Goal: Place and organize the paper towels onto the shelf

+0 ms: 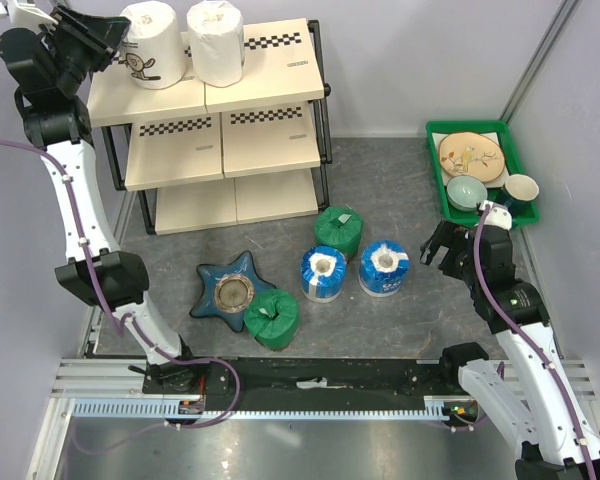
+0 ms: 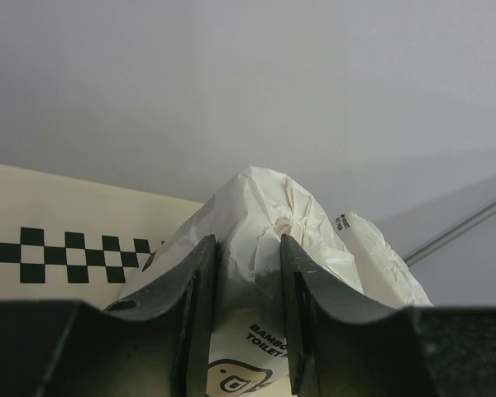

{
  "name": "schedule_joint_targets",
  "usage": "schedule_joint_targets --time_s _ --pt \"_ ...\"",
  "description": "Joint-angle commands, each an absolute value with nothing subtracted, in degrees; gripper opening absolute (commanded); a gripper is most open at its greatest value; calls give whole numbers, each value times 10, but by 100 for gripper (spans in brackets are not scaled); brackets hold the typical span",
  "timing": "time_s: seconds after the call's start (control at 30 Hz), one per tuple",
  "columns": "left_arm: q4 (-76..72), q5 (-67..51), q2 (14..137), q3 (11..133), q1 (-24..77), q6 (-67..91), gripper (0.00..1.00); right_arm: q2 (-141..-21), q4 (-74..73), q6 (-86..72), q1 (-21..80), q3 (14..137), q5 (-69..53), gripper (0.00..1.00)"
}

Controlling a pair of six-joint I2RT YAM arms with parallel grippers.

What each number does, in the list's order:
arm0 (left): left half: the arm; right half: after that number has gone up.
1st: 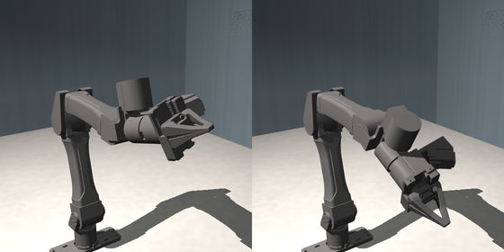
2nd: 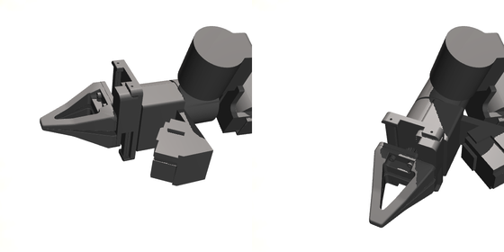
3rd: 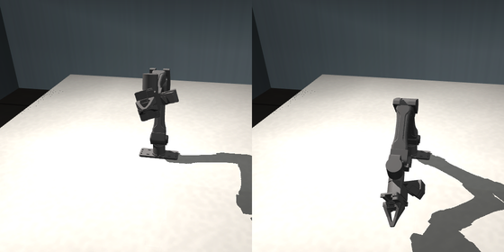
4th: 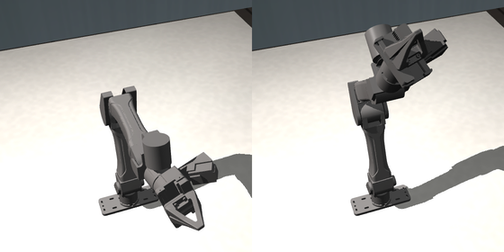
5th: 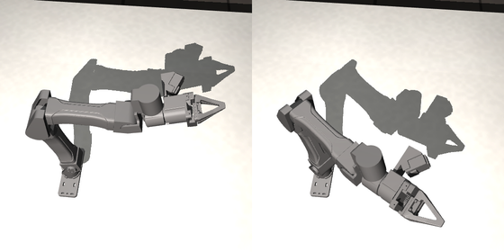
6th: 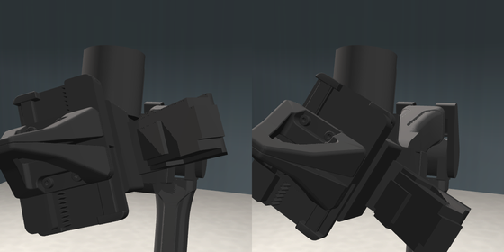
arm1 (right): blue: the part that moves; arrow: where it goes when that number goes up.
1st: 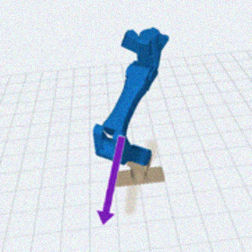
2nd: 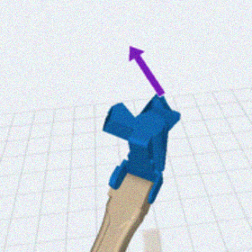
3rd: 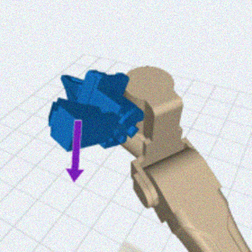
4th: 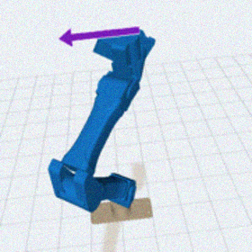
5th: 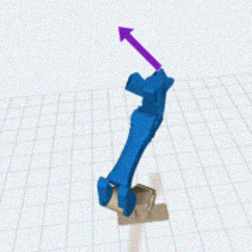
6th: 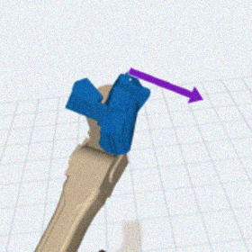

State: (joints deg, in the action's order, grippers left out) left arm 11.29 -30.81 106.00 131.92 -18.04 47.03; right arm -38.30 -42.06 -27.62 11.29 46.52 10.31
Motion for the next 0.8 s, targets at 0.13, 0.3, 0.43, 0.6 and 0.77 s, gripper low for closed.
schedule_joint_targets --time_s 0.13,0.3,0.43,0.6,0.77 --pt "85 -361 1020 1315 -185 513 22 -376 -403 -273 113 464 98 98" --pt "74 -367 1016 1302 -185 521 22 -375 -403 -273 112 464 97 98" --pt "62 -374 1016 1284 -185 528 22 -375 -404 -273 112 464 96 98" --pt "44 -380 1018 1267 -184 537 22 -375 -403 -273 112 464 96 98" --pt "34 -385 1020 1262 -178 543 23 -377 -403 -272 112 464 97 98"
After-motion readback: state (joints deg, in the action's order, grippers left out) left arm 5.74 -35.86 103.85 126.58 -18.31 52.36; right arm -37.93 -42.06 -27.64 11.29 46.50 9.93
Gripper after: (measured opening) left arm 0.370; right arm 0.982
